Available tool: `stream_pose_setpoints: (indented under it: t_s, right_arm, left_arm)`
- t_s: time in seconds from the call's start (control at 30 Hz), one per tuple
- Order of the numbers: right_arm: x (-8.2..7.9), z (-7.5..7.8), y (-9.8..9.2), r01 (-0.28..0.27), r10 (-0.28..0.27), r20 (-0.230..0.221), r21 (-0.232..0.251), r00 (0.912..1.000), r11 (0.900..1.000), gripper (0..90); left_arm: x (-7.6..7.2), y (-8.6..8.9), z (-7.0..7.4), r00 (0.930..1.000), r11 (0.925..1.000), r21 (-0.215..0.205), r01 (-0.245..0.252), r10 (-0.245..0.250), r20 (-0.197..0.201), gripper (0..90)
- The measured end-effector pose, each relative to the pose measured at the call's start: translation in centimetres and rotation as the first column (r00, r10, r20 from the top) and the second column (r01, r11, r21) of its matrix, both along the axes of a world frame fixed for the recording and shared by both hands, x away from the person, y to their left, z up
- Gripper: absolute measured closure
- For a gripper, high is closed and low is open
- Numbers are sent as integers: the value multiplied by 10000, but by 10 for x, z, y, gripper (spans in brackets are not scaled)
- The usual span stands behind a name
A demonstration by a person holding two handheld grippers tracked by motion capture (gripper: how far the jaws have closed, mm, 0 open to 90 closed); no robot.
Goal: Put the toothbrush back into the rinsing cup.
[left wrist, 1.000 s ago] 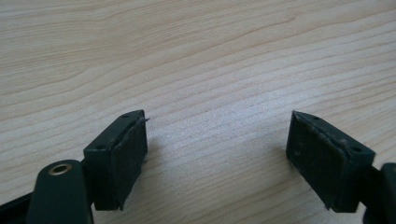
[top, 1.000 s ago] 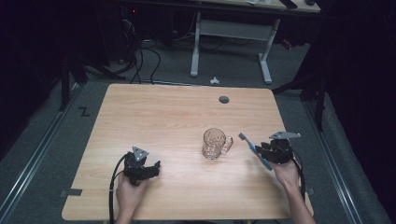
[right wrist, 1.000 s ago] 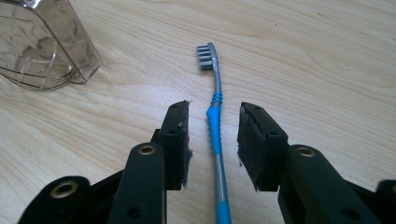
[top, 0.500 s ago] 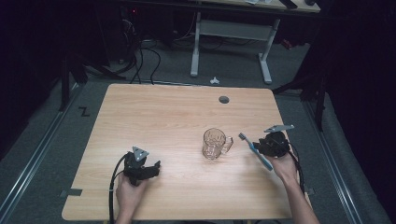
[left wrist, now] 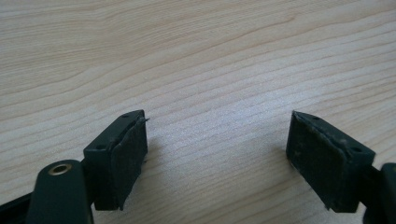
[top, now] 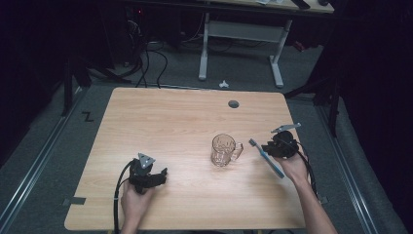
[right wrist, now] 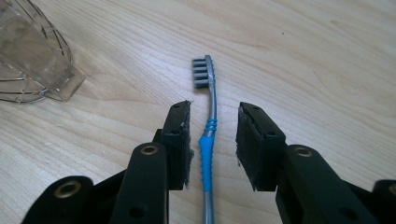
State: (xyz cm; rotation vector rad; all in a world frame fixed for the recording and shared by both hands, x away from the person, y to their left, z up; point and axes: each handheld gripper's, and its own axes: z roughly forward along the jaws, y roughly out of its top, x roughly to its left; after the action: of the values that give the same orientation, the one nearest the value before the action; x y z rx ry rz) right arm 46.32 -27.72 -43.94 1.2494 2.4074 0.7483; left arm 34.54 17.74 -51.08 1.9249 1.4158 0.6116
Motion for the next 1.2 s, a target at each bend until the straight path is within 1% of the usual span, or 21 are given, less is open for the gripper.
stream_pose_setpoints:
  t_s: [0.03,0.07,0.13,0.17,0.3,0.33,0.47,0.63,0.7,0.77,1.07,1.2]
  right_arm:
    - [2,-1,0,34,-35,-165,-41,9999,10000,654]
    - [3,-1,1,-3,1,-204,-100,9998,9999,657]
    - [7,-2,3,13,-23,-419,-237,9991,9997,665]
    - [7,-2,3,13,-23,-419,-237,9991,9997,665]
    - [12,-3,7,-53,13,-781,-509,9969,9987,677]
    - [14,-4,7,-60,13,-896,-522,9960,9986,678]
    - [19,-7,12,-121,6,-1377,-822,9905,9965,683]
    - [24,-10,15,-159,-37,-1741,-1109,9847,9937,686]
    - [25,-12,16,-170,-44,-1828,-1154,9831,9932,687]
    - [26,-14,18,-203,-51,-1923,-1297,9813,9913,688]
    - [29,-20,22,-318,-11,-2206,-1457,9754,9888,698]
    - [31,-23,21,-267,-86,-2280,-1513,9736,9881,697]
  left_arm:
    - [0,0,0,10000,10000,2,2,-2,-2,211]
    - [0,0,0,10000,10000,0,1,-1,-3,211]
    - [0,0,0,10000,10000,1,1,-1,-3,211]
    - [0,0,0,10000,10000,-2,1,-1,0,211]
    - [0,0,0,10000,10000,0,-4,4,5,211]
    - [0,0,0,10000,10000,2,-3,3,5,211]
    - [0,0,0,10000,10000,-1,1,-1,0,211]
    - [0,0,0,10000,10000,-2,2,-2,1,211]
    - [0,0,0,10000,10000,-4,0,0,-1,211]
    - [0,0,0,10000,10000,-1,6,-6,-1,211]
    - [0,0,0,10000,10000,-1,9,-9,0,211]
    - [0,0,0,10000,10000,0,10,-10,-1,211]
